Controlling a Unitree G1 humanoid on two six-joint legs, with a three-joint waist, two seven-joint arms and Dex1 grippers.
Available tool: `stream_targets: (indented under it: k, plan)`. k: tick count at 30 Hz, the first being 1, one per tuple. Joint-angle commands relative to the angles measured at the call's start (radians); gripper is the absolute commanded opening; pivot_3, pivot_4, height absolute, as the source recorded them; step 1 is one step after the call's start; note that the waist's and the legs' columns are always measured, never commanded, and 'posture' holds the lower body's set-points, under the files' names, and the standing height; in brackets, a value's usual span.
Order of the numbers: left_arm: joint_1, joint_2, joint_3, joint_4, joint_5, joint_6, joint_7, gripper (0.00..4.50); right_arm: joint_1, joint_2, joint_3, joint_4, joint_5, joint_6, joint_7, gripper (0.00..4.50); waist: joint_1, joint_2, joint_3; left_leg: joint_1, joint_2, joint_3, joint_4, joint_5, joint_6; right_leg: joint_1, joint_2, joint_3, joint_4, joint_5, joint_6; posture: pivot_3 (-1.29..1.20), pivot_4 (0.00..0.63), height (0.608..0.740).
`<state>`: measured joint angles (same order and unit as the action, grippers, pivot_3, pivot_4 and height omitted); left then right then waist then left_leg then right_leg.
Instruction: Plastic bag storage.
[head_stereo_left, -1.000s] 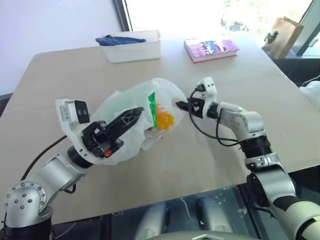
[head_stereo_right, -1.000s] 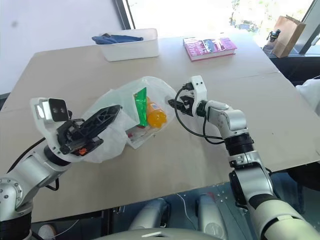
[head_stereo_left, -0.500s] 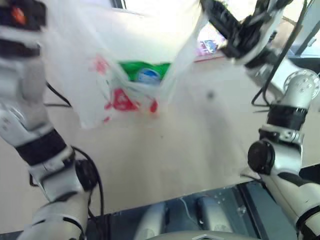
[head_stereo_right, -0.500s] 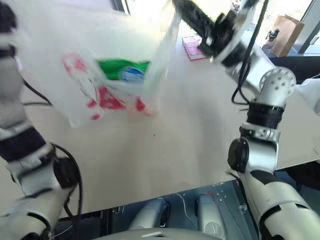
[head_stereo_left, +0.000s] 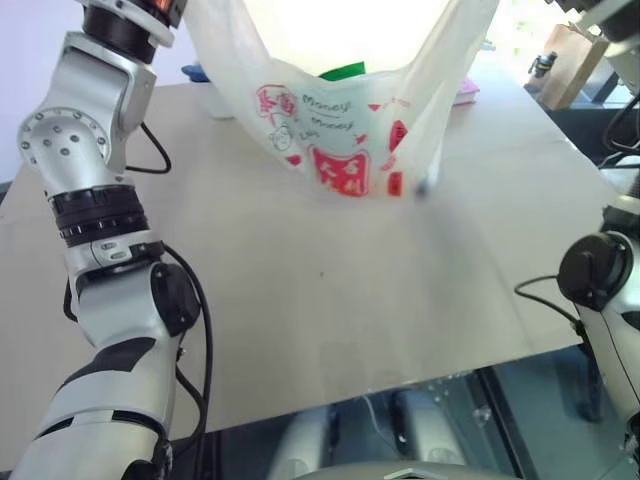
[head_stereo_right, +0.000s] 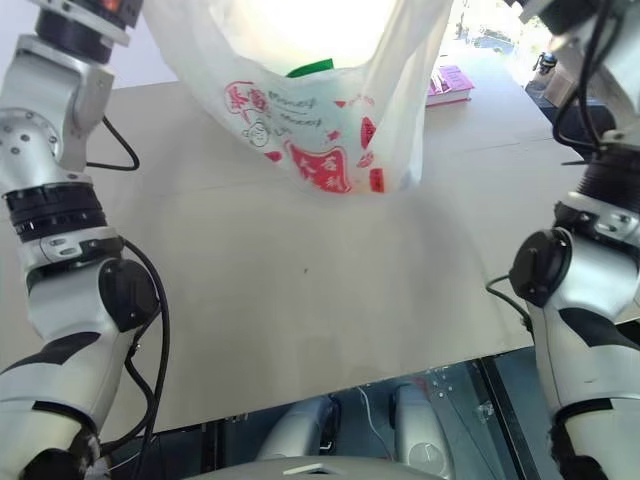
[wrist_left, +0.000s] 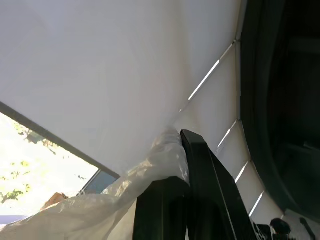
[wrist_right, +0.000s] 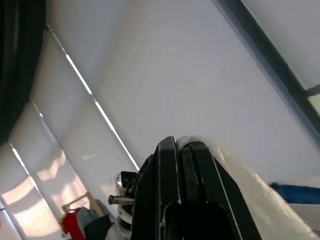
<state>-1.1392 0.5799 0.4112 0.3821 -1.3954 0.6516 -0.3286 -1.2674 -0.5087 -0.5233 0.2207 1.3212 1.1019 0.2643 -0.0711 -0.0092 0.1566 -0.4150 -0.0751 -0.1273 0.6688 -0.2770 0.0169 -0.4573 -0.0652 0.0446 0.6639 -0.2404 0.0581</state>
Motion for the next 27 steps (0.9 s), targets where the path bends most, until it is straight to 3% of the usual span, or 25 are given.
stream_targets:
  k: [1,5,8,12,15,16,18,21,25,26,27]
  plan:
    - [0.085,0.025,0.056,-0.146,-0.015,0.065,0.018,0.0,0.138,-0.035,-0.015,-0.248,0.129,0.057,-0.075,0.08,-0.011,0.0,0.0,0.0,0.0,0.0,0.0,0.0,0.0,0.0,0.0,0.001,0.0,0.0,0.0,0.0,0.15,0.74]
    - [0.492,0.054,0.03,-0.451,-0.047,0.234,0.018,0.0,0.676,-0.1,0.094,-0.708,0.167,0.154,-0.098,0.08,-0.025,0.002,-0.004,0.001,0.001,-0.002,0.0,0.0,0.0,0.002,-0.001,-0.001,0.002,0.0,0.0,0.0,0.15,0.74]
    - [0.818,0.122,-0.125,-0.629,0.221,0.169,-0.143,0.0,1.019,-0.105,0.168,-0.905,0.047,0.091,-0.053,0.08,-0.026,0.004,-0.003,0.001,0.0,0.0,-0.001,0.0,0.001,-0.002,-0.001,-0.001,0.002,0.0,0.0,0.0,0.15,0.74]
    - [1.016,0.151,-0.262,-0.703,0.52,-0.005,-0.237,0.0,1.231,-0.202,0.322,-0.986,-0.301,-0.063,-0.008,0.08,0.009,0.004,-0.001,0.009,-0.003,0.007,0.002,0.0,0.002,0.006,-0.002,0.003,0.005,0.002,0.003,0.0,0.15,0.74]
    - [1.085,0.133,-0.298,-0.714,0.682,-0.138,-0.261,0.0,1.338,-0.251,0.41,-1.003,-0.48,-0.208,0.078,0.08,0.043,0.005,0.0,0.037,-0.001,0.01,-0.001,-0.004,0.009,0.038,0.002,0.002,-0.006,0.003,0.002,0.0,0.15,0.74]
    - [1.11,0.131,-0.3,-0.716,0.708,-0.171,-0.289,0.42,1.371,-0.269,0.432,-1.002,-0.548,-0.267,0.103,0.0,0.048,0.005,0.001,0.049,0.001,0.01,-0.001,-0.006,0.012,0.05,0.0,0.001,-0.011,-0.002,0.005,0.0,0.15,0.74]
    - [1.177,0.145,-0.289,-0.732,0.754,-0.224,-0.34,0.87,1.45,-0.291,0.434,-0.991,-0.655,-0.353,0.123,0.59,0.061,0.006,0.0,0.054,0.002,0.01,-0.002,-0.007,0.014,0.056,-0.002,-0.001,-0.017,-0.003,0.006,0.0,0.15,0.74]
    - [1.258,0.156,-0.195,-0.737,0.768,-0.277,-0.381,2.19,1.582,-0.306,0.404,-0.993,-0.792,-0.473,0.141,1.83,0.065,0.005,0.0,0.05,0.0,0.011,-0.001,-0.007,0.013,0.054,-0.001,-0.001,-0.019,0.003,0.008,0.0,0.15,0.74]
    - [1.275,0.14,-0.057,-0.668,0.779,-0.31,-0.354,3.63,1.747,-0.284,0.246,-1.047,-0.819,-0.543,0.196,3.29,0.076,0.003,-0.002,0.037,0.0,0.008,-0.001,-0.008,0.011,0.042,-0.005,-0.002,-0.018,0.004,0.008,0.0,0.15,0.74]
    - [1.256,0.138,-0.03,-0.621,0.774,-0.298,-0.34,4.21,1.79,-0.285,0.207,-1.05,-0.816,-0.547,0.223,3.89,0.077,0.004,-0.002,0.035,0.0,0.008,-0.001,-0.008,0.011,0.04,-0.005,-0.003,-0.018,0.004,0.008,0.0,0.15,0.74]
    - [1.231,0.137,-0.011,-0.581,0.769,-0.288,-0.327,4.41,1.817,-0.29,0.182,-1.047,-0.81,-0.547,0.252,4.26,0.082,0.004,-0.003,0.035,0.0,0.008,-0.001,-0.008,0.011,0.04,-0.005,-0.003,-0.018,0.004,0.008,0.0,0.15,0.74]
